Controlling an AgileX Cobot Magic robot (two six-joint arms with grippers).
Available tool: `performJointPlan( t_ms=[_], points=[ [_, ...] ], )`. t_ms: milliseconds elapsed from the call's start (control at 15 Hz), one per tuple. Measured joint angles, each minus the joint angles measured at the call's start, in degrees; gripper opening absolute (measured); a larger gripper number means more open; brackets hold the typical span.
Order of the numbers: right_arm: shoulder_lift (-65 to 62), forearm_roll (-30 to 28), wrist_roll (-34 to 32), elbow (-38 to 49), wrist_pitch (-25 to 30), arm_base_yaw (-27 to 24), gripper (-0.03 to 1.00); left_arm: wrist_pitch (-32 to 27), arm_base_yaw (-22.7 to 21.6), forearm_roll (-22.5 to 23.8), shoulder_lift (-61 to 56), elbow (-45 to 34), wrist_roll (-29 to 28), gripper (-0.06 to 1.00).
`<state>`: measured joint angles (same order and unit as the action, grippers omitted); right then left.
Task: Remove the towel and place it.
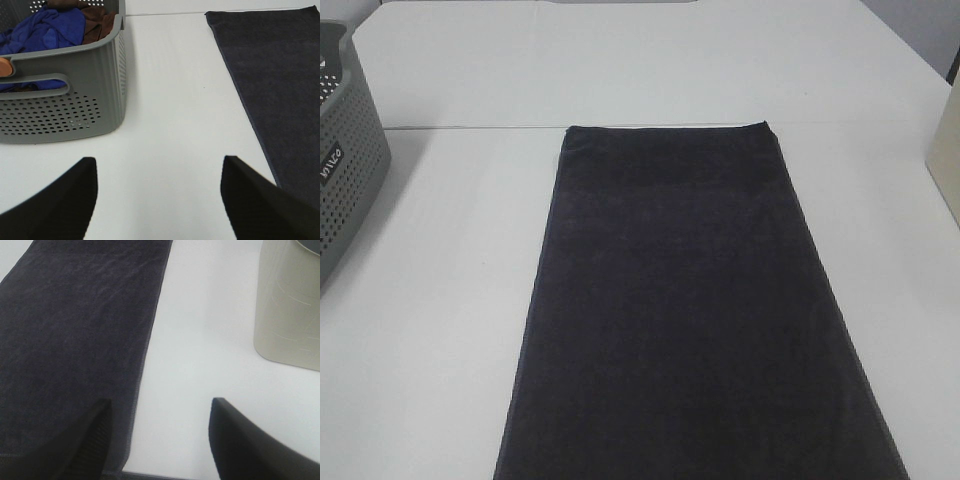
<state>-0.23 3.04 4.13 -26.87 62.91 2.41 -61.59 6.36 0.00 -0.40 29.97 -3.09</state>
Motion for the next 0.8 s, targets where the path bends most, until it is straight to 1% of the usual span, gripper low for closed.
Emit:
performJointPlan(
  t_ms=[800],
  points=[
    [0.0, 0.0, 0.0, 0.0, 0.0, 0.0, 0.57, 0.0, 0.0, -0.3, 0.0, 0.0, 0.2, 0.66]
  ],
)
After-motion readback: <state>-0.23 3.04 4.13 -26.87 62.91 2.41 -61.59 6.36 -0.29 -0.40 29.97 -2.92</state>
